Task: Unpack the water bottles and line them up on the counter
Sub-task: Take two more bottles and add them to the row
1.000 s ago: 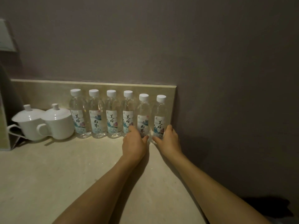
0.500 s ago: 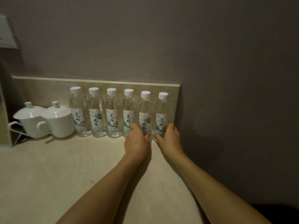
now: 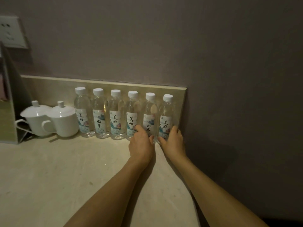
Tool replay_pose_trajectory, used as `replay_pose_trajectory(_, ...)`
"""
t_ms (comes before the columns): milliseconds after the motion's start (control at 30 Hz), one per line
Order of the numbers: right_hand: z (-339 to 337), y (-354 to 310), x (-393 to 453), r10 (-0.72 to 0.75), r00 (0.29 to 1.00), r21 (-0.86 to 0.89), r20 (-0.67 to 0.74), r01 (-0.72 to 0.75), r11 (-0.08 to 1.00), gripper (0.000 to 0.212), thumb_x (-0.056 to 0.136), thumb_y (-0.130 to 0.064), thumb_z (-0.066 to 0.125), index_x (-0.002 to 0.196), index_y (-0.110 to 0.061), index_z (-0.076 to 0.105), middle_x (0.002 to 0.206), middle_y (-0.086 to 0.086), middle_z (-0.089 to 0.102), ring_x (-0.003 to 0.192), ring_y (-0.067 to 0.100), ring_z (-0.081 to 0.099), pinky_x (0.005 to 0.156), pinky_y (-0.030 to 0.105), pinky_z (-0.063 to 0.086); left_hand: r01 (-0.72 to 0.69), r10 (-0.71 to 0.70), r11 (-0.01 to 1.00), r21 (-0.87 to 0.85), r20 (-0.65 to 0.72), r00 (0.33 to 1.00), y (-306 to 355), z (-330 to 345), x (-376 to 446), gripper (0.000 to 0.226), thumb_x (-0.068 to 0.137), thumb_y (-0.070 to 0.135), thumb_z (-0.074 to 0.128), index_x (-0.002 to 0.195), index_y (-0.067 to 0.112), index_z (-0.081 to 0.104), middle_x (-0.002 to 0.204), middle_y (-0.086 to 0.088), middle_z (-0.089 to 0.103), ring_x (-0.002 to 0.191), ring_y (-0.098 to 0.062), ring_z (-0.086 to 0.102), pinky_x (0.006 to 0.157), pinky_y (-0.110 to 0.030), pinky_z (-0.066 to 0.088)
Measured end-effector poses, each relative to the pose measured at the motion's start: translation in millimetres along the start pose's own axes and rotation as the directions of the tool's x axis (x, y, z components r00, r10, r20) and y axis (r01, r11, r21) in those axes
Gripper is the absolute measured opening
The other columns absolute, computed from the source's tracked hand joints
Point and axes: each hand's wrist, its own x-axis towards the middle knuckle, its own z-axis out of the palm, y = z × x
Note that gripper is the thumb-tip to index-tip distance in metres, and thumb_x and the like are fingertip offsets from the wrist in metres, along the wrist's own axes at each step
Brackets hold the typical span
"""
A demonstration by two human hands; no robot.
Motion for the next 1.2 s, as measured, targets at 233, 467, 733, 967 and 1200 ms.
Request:
replay_pose_trajectory(233,1,1,3,0.007,1.0,0.011,0.009,-0.007,1.0,0.055,0.087,-0.028,0.069,0.128,-0.005,0.04,0.134,0.017,0.048,0.12,0.038,0.053,0.095,0.05,0.049,-0.002,0.002,1.0,0.016,-0.024,1.0,1,5,3,0.034,0.094,0.028,0.062,0.11,0.009,0.04,0.105,-0.016,0.067,0.099,-0.036,0.066,0.073,-0.04,0.05)
replay_pose_trajectory(467,2,0,7,0.016,1.0,0.013,0.011,-0.016,1.0,0.051,0.088,-0.027,0.068,0.127,-0.007,0.041,0.134,0.015,0.048,0.12,0.035,0.053,0.093,0.044,0.051,-0.014,0.015,0.999,0.035,-0.012,1.0,0,7,6,0.032,0.094,0.028,0.062,0.109,0.01,0.04,0.105,-0.015,0.066,0.099,-0.034,0.066,0.074,-0.04,0.05)
replay_pose_trajectory(733,4,0,8,0.02,1.0,0.011,0.0,-0.02,1.0,0.047,0.088,-0.026,0.067,0.124,-0.006,0.043,0.133,0.015,0.048,0.12,0.035,0.053,0.093,0.043,0.049,-0.016,0.016,0.999,0.052,-0.001,1.0,2,6,7,0.031,0.094,0.028,0.062,0.109,0.009,0.042,0.105,-0.014,0.066,0.098,-0.033,0.065,0.07,-0.037,0.046)
replay_pose_trajectory(967,4,-3,6,0.055,0.998,0.022,-0.005,-0.055,0.998,0.05,0.088,-0.026,0.068,0.125,-0.007,0.042,0.134,0.015,0.049,0.122,0.035,0.052,0.093,0.042,0.048,0.01,-0.011,0.998,0.057,0.025,1.0,5,2,7,0.033,0.094,0.028,0.062,0.112,0.008,0.043,0.108,-0.015,0.066,0.1,-0.033,0.065,0.072,-0.036,0.046)
replay_pose_trajectory(1200,-10,-9,-6,0.116,0.992,0.061,0.039,-0.119,0.991,0.063,0.087,-0.028,0.07,0.134,-0.002,0.038,0.138,0.018,0.046,0.125,0.035,0.05,0.095,0.042,0.047,0.063,-0.063,0.998,0.002,0.063,0.996,4,-14,2,0.043,0.091,0.029,0.068,0.119,0.004,0.047,0.114,-0.016,0.065,0.107,-0.035,0.063,0.084,-0.043,0.052)
